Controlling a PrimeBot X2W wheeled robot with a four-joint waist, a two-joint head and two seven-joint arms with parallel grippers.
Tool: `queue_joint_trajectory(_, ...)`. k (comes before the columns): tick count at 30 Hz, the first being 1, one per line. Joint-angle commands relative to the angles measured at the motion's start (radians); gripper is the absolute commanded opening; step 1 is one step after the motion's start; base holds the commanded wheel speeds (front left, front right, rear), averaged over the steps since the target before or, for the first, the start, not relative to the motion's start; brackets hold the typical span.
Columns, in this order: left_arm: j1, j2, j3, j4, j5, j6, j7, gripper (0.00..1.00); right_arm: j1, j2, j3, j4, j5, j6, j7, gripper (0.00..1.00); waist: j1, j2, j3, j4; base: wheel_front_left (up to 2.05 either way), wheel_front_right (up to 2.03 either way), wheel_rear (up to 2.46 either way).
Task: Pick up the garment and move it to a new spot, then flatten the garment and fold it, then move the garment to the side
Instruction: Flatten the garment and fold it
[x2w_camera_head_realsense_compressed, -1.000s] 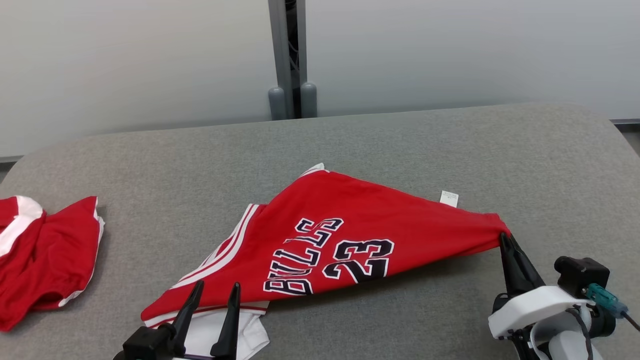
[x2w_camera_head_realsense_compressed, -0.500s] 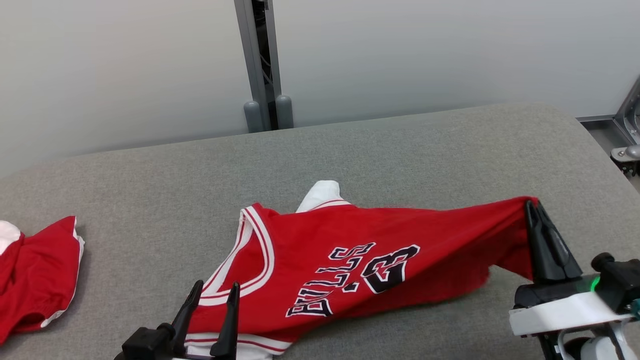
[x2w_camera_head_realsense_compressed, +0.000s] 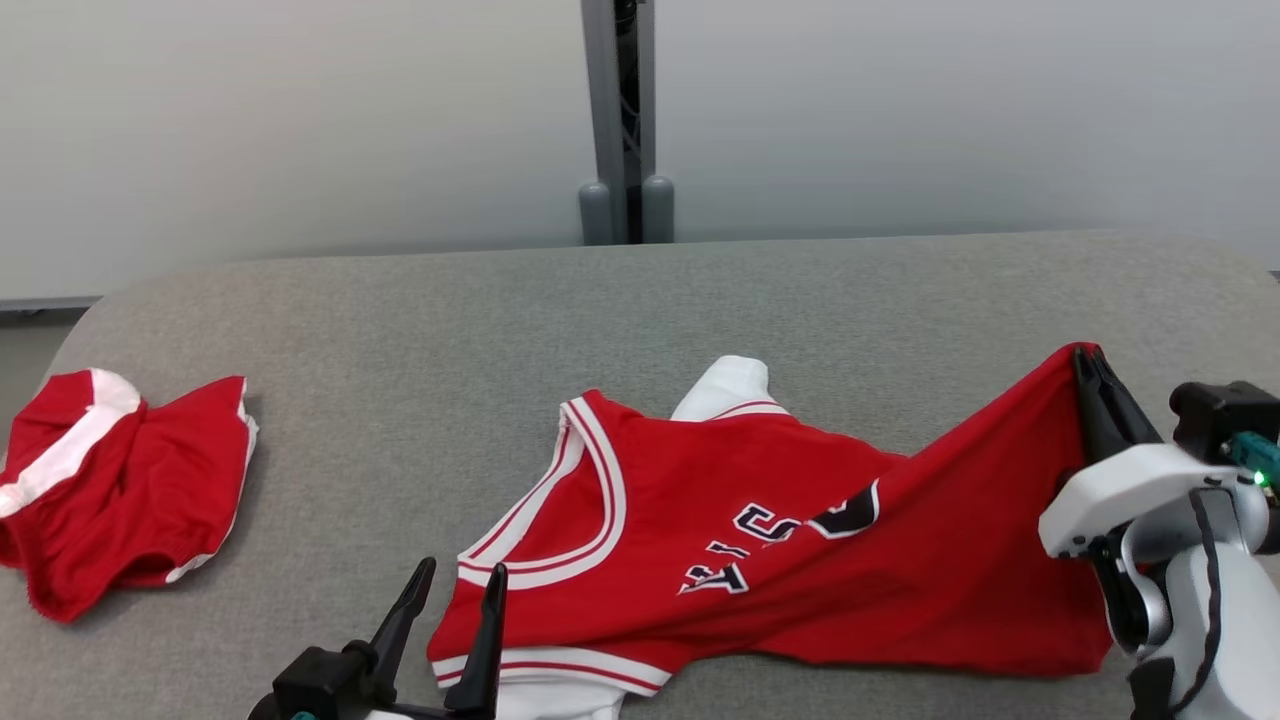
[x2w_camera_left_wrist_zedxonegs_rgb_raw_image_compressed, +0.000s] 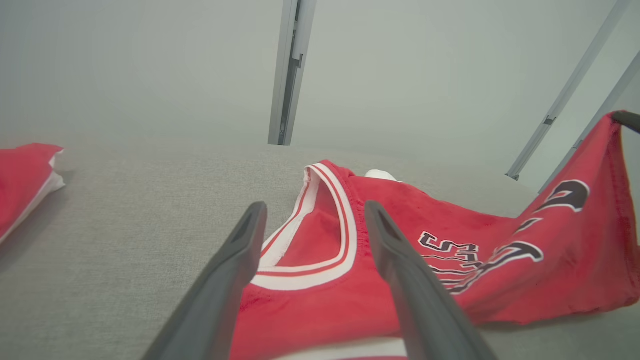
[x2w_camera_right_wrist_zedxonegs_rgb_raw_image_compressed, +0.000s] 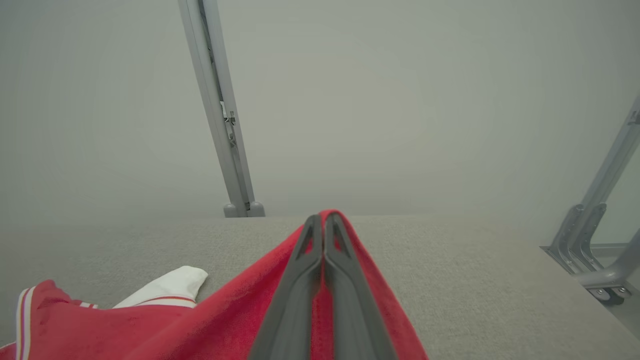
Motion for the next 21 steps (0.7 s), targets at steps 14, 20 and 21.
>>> queue_joint_trajectory(14,-0.097,0.003,-0.006,0.006,0.010,-0.031,-0.002,1.00,-0.416,-0.058,-0.211,0.538,-0.232,0.000,-0.178,0.00,0.0000,0.0000,0.156,0.150,0.00,0.00,0.00)
queue_joint_trajectory(20,-0.130,0.008,-0.012,0.005,0.015,-0.037,-0.002,1.00,-0.495,-0.049,-0.309,0.616,-0.321,0.000,-0.193,0.00,0.0000,0.0000,0.197,0.153,0.00,0.00,0.00)
queue_joint_trajectory(21,-0.134,0.009,-0.015,0.004,0.016,-0.039,-0.002,1.00,-0.502,-0.045,-0.325,0.617,-0.335,0.000,-0.194,0.00,0.0000,0.0000,0.203,0.152,0.00,0.00,0.00)
